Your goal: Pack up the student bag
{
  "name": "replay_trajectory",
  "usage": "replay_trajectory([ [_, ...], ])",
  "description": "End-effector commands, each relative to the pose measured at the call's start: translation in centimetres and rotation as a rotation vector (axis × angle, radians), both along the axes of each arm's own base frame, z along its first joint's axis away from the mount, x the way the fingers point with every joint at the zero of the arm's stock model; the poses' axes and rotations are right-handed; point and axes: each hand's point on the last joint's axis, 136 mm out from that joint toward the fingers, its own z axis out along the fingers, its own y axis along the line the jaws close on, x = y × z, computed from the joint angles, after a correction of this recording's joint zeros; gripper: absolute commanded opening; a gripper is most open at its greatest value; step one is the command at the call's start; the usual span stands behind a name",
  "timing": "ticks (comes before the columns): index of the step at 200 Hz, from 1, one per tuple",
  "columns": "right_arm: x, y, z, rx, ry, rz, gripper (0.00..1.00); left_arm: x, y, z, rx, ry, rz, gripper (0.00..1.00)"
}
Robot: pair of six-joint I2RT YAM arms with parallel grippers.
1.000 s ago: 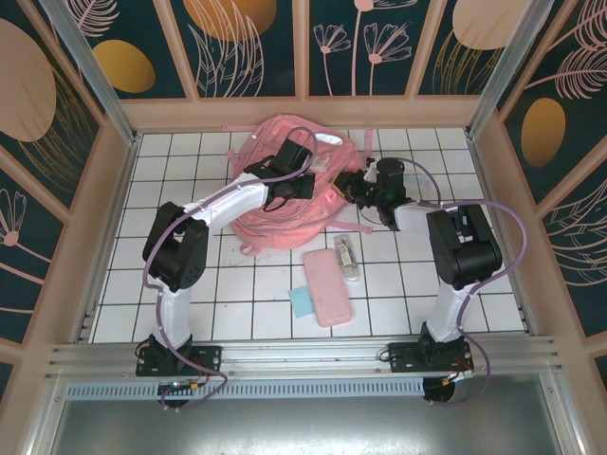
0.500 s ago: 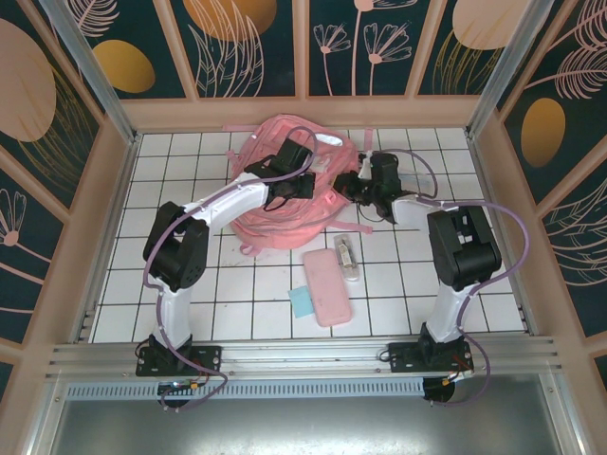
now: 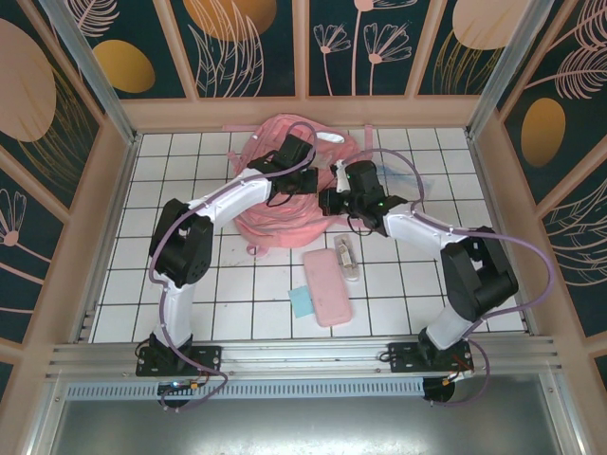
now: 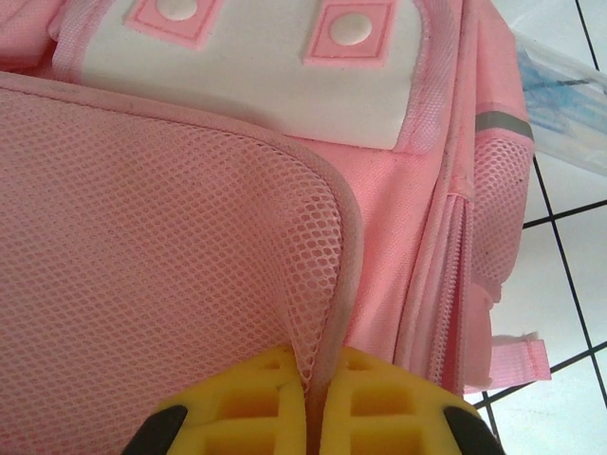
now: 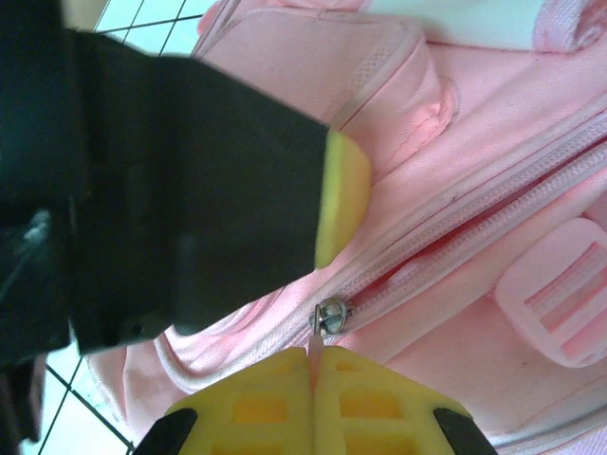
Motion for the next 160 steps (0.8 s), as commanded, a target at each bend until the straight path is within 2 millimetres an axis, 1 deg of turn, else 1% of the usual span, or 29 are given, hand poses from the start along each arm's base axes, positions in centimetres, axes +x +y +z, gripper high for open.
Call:
replay_trajectory([
  [1,-4.6,3.9,1.0,0.053,0.017,0.163,0.0,2.4,-4.1,5.9,-0.204,-0.151,-0.038,0.0],
  [30,-6.1,6.4,0.4,0.067,0.028,0.202,0.0,2.8,-4.7,7.3,-0.238,-0.165,-0.047,0.0],
  [49,-7.1,8.6,1.3,0.109,0.021,0.265,0.0,3.0,-4.6,7.8,-0.246,-0.171,-0.043,0.0],
  [56,-7.2,8.9,1.2,0.104,0.016,0.267,0.0,3.0,-4.5,7.9,-0.253,-0.169,-0.043,0.0],
  [62,-7.1,8.8,1.2,0.096,0.011,0.254,0.0,3.0,-4.4,8.0,-0.258,-0.169,-0.041,0.0],
  [76,-6.4,7.7,0.6,0.063,0.008,0.206,0.0,2.9,-4.2,8.3,-0.261,-0.174,-0.039,0.0],
  [88,-5.8,6.6,0.5,0.041,0.006,0.162,0.08,2.7,-4.0,8.2,-0.26,-0.175,-0.042,0.0],
  [96,-5.4,5.8,0.5,0.034,0.006,0.134,0.15,2.6,-3.9,8.1,-0.257,-0.175,-0.042,0.0],
  [109,-4.6,4.2,0.7,0.029,0.009,0.074,0.34,2.2,-3.7,8.2,-0.254,-0.176,-0.052,0.0],
  [117,-4.2,3.2,1.0,0.04,0.007,0.044,0.41,2.0,-3.6,8.1,-0.252,-0.174,-0.058,0.0],
  [132,-3.2,1.0,1.6,0.074,0.016,-0.015,0.46,1.5,-3.5,8.2,-0.252,-0.176,-0.073,0.0],
  [144,-2.3,-0.9,2.0,0.11,0.034,-0.073,0.47,1.0,-3.2,8.2,-0.248,-0.177,-0.084,0.0],
  [149,-2.3,-1.1,2.1,0.128,0.043,-0.079,0.47,0.8,-3.2,8.3,-0.246,-0.179,-0.092,0.0],
  [152,-1.7,-2.1,2.2,0.138,0.047,-0.106,0.47,0.7,-3.1,8.3,-0.244,-0.181,-0.094,0.0],
  [160,-0.9,-3.4,2.3,0.159,0.057,-0.147,0.47,0.4,-2.9,8.3,-0.238,-0.182,-0.099,0.0],
])
